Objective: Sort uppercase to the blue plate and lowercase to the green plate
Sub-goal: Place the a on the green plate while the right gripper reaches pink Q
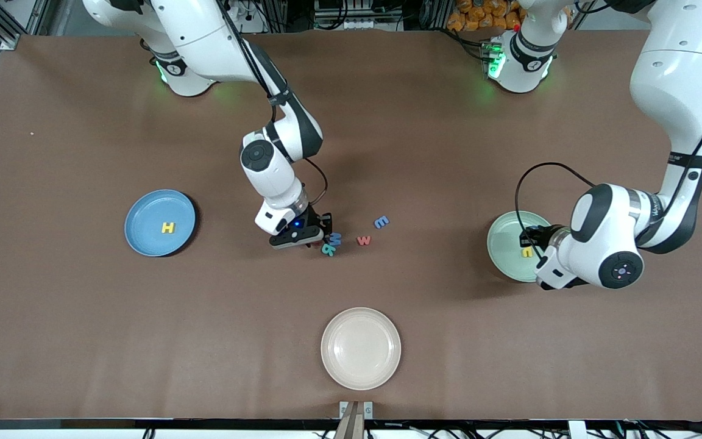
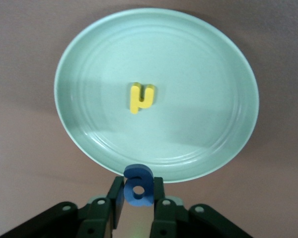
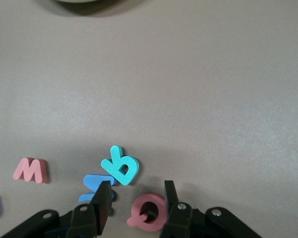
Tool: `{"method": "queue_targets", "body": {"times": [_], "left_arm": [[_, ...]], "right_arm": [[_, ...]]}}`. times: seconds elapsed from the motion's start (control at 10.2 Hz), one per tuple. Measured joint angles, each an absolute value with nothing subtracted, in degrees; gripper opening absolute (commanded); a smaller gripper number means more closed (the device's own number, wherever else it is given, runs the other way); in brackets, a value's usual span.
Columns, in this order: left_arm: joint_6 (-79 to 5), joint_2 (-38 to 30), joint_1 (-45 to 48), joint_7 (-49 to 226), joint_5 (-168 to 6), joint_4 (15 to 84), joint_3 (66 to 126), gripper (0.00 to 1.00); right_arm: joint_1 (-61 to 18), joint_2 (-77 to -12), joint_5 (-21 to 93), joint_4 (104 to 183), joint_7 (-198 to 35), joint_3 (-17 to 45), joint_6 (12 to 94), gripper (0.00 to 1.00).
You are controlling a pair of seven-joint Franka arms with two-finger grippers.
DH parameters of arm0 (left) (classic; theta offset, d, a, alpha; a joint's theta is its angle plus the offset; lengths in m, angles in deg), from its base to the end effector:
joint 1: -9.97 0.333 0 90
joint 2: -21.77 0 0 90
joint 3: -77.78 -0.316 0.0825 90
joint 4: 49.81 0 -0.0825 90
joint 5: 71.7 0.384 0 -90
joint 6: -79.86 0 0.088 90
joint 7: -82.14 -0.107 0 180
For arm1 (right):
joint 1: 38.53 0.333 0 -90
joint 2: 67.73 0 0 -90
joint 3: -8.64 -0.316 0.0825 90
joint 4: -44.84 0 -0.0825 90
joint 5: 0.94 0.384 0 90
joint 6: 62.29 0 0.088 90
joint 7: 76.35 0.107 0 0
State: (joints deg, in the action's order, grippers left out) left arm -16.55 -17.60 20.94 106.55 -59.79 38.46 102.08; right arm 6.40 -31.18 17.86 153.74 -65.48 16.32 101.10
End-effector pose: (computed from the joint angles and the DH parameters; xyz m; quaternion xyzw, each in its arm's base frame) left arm 0.6371 -0.0953 0.2469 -0.9681 -0.0678 0.2381 0.0378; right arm 0.5286 0.3880 0.1966 -0.9814 -0.0985 -0.1333 0.0969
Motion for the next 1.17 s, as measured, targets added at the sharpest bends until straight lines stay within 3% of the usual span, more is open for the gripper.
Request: {"method": "queue_targets", "body": {"times": [0.39,1.17], "left_arm": [[-16.55,-18.19,20.22,106.61,-59.79,38.53,102.09,1.00],[-19.21,-18.19,20.29,106.61,-59.74,38.06,102.02,1.00]], "right_arm": [[6.43,-31.10,7.29,153.77,-65.43,16.88,100.11,0.51],[7.10,-30.09,5.62,154.10,-62.70,17.31,99.81,0.50]]}}
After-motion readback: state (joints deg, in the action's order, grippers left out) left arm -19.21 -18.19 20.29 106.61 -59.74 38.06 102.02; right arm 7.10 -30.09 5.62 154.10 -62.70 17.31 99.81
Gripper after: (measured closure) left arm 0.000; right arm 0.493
